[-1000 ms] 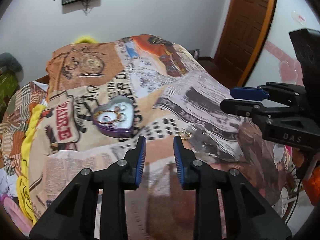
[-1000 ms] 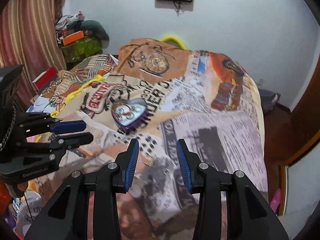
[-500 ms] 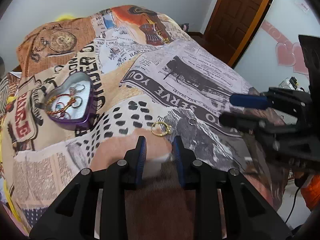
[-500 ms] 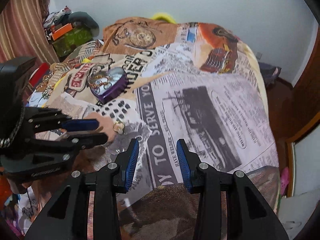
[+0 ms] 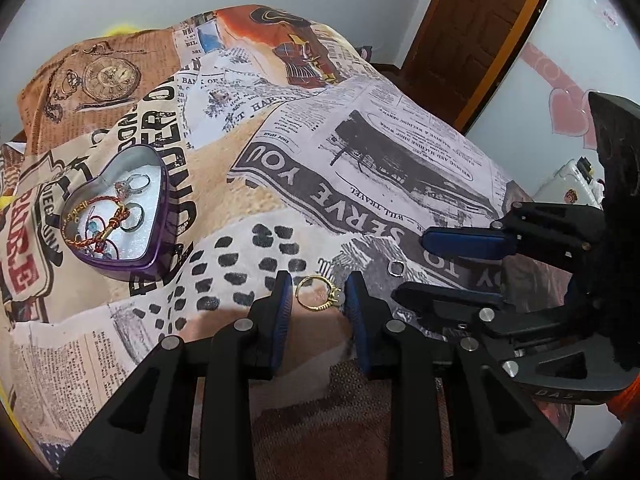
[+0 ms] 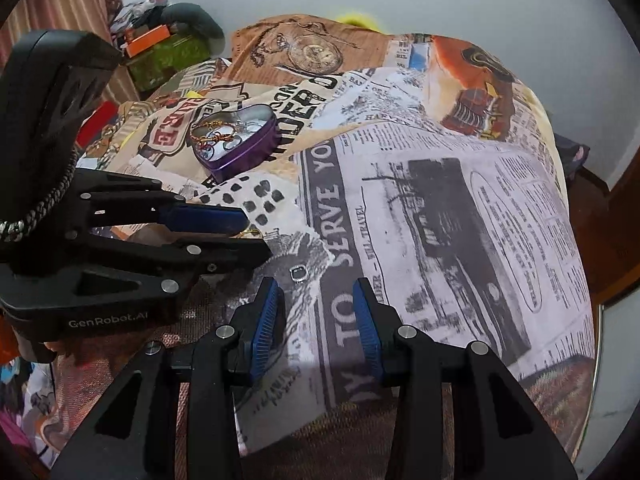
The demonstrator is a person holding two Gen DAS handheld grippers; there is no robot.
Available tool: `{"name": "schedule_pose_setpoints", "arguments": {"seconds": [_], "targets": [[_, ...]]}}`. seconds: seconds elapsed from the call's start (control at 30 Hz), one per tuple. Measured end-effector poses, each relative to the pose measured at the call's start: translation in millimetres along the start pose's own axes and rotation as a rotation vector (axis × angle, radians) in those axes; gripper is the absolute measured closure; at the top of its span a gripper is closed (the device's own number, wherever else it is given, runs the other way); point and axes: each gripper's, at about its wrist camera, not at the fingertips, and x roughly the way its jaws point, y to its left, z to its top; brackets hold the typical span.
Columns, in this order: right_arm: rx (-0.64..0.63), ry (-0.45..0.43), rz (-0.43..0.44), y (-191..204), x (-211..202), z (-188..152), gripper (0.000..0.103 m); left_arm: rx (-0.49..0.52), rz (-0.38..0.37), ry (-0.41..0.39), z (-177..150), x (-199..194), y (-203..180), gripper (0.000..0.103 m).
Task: Organize jewelry
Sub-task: 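Move both tools back to the remaining small rings on the bed, then grasp a gold ring with the left tool while the right tool grasps a small silver ring, then lower both held rings into the heart tin and open both tools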
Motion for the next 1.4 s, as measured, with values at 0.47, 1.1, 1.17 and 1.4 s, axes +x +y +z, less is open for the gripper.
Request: {"name": "schedule_pose_setpoints", "arguments": {"seconds": [0.47, 1.1, 1.17, 1.4], "targets": [[-0.071, -0.014, -0.011, 16, 11, 7, 0.095, -0.003, 0.061, -0.058, -5, -22, 2, 0.079], [-0.013, -0.185, -0.02, 30, -50, 60, 0.095, -0.047, 0.126, -0.254, -2, -110, 34, 0.079], [-0.024, -0.2, -0.013, 36, -53, 67, 0.095, -0.048, 0.138, -0.272, -2, -118, 38, 0.079], [-0.058, -0.235, 0.014, 58, -51, 88, 0.095, -0.076, 0.159, -0.319, -1, -136, 59, 0.079]]}}
